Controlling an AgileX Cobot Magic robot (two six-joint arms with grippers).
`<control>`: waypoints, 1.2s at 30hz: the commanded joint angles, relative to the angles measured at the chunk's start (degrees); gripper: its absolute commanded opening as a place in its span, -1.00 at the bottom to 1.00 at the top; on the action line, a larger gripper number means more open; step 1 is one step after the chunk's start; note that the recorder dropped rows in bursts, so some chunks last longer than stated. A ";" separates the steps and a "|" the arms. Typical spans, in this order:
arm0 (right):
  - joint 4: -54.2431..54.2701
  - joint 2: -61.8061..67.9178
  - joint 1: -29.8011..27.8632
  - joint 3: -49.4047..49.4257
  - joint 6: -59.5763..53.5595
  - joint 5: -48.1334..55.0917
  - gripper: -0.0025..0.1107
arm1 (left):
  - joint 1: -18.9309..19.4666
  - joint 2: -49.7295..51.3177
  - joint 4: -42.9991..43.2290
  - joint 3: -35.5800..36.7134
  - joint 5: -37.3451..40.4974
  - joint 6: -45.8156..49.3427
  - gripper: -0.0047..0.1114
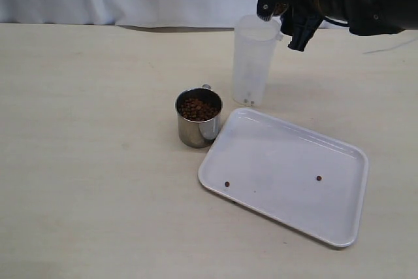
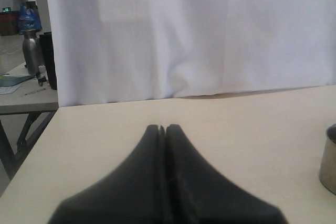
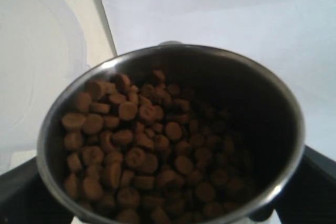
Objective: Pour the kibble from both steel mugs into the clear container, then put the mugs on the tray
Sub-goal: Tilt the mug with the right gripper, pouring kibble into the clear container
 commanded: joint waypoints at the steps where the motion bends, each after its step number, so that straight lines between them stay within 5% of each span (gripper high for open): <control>1: -0.57 -0.44 0.03 -1.34 -0.51 -1.07 -0.86 | 0.07 -0.18 -0.33 0.14 -0.27 -0.34 -0.92; 36: -0.57 -0.44 3.41 -2.25 -10.92 3.90 -0.86 | 0.07 -0.18 -0.33 0.14 -0.27 -0.34 -0.92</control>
